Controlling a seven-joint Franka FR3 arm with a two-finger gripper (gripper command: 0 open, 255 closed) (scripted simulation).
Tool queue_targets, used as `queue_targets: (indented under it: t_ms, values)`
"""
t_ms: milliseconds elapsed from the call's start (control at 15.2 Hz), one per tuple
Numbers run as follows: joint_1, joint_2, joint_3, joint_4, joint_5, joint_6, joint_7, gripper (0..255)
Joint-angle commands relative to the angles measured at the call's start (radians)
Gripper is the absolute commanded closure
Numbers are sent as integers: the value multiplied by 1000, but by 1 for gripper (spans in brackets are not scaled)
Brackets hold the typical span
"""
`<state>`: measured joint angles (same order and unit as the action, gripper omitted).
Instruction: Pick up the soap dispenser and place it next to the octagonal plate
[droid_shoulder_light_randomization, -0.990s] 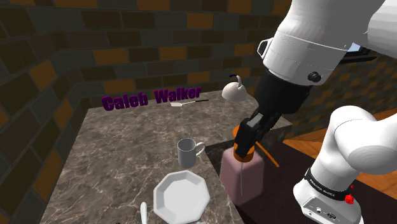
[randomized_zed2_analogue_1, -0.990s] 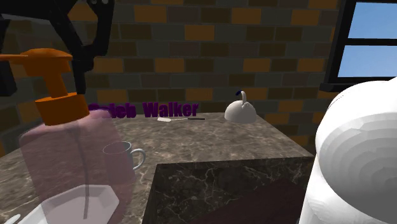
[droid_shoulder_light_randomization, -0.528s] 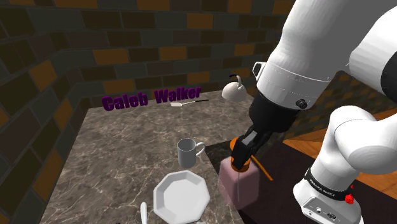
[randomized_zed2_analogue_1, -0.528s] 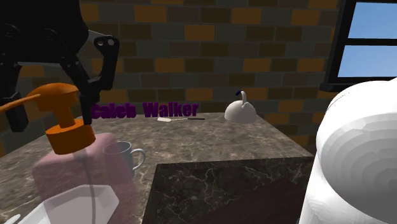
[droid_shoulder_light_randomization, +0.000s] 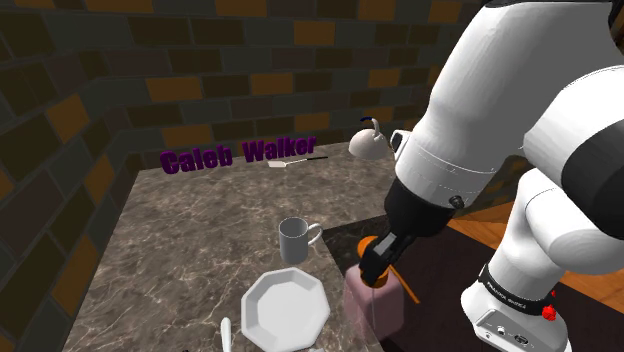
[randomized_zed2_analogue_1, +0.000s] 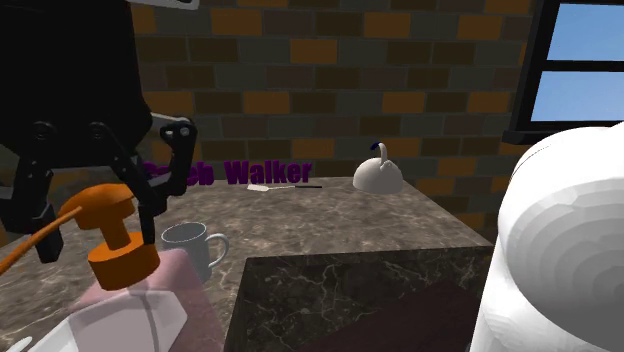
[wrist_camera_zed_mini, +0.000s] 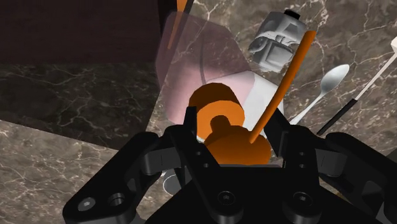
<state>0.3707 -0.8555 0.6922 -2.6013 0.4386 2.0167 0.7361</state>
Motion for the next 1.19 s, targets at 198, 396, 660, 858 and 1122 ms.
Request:
queue_targets:
  t_ms: [198,396,660,858,1122]
  values:
    - [6,19,38,-50,27,71,5,255]
    - [8,34,60,-79,42,115,6,255]
    - [8,49,80,-101,55,153,6,255]
    - [8,49,80,-101,55,153,6,255]
    - [8,49,80,-101,55,153,6,0]
